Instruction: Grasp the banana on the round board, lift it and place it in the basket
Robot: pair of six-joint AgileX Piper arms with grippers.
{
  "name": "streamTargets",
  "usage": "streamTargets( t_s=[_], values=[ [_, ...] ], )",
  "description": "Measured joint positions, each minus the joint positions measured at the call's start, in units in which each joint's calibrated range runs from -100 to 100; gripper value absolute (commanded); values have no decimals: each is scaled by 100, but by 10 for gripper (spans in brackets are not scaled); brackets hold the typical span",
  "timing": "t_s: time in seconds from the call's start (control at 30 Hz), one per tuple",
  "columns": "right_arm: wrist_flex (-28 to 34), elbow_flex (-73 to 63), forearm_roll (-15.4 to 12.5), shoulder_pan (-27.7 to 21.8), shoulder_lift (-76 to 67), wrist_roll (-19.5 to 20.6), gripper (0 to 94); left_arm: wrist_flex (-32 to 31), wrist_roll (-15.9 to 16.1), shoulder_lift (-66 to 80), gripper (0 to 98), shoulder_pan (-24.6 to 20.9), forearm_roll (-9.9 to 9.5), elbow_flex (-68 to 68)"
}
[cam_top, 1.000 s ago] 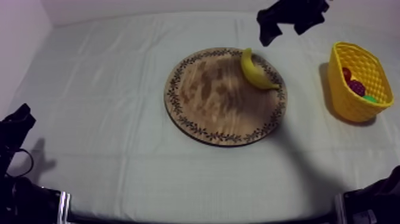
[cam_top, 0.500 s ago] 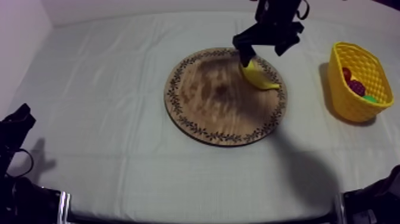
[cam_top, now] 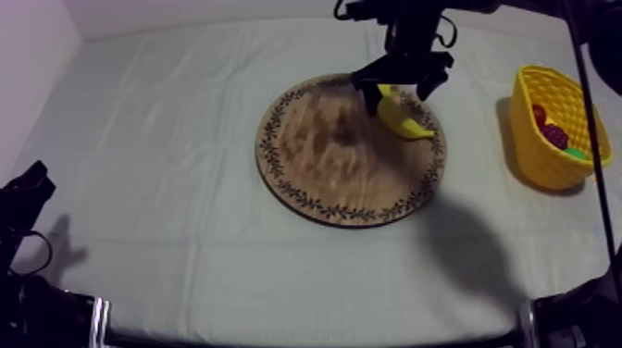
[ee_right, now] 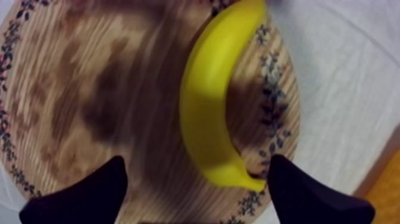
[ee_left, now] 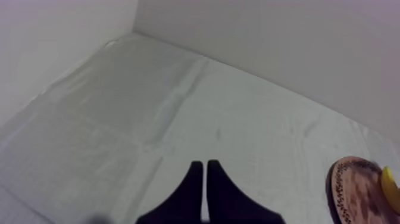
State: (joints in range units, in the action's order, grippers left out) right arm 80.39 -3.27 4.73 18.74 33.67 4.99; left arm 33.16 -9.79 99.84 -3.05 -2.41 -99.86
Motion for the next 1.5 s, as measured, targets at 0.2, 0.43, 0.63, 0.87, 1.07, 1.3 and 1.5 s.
streamTargets(
  t_s=[0.2, 0.43, 0.63, 0.87, 1.07, 1.3, 1.5],
  values=[
    [-24, -350, 6, -41, 398, 22, 852, 0, 0, 0, 1, 0, 0, 0],
    [-101, -489, 38, -35, 695, 48, 797, 0, 0, 0, 1, 0, 0, 0],
    [-147, -516, 38, -31, 823, 35, 671, 0, 0, 0, 1, 0, 0, 0],
    [-216, -494, 32, -31, 899, -13, 497, 0, 0, 0, 1, 0, 0, 0],
    [-280, -473, 43, -39, 927, -35, 328, 0, 0, 0, 1, 0, 0, 0],
    [-347, -471, 69, -74, 969, -28, 188, 0, 0, 0, 1, 0, 0, 0],
    [-339, -466, 119, -105, 846, -35, 175, 0, 0, 0, 1, 0, 0, 0]
  ],
)
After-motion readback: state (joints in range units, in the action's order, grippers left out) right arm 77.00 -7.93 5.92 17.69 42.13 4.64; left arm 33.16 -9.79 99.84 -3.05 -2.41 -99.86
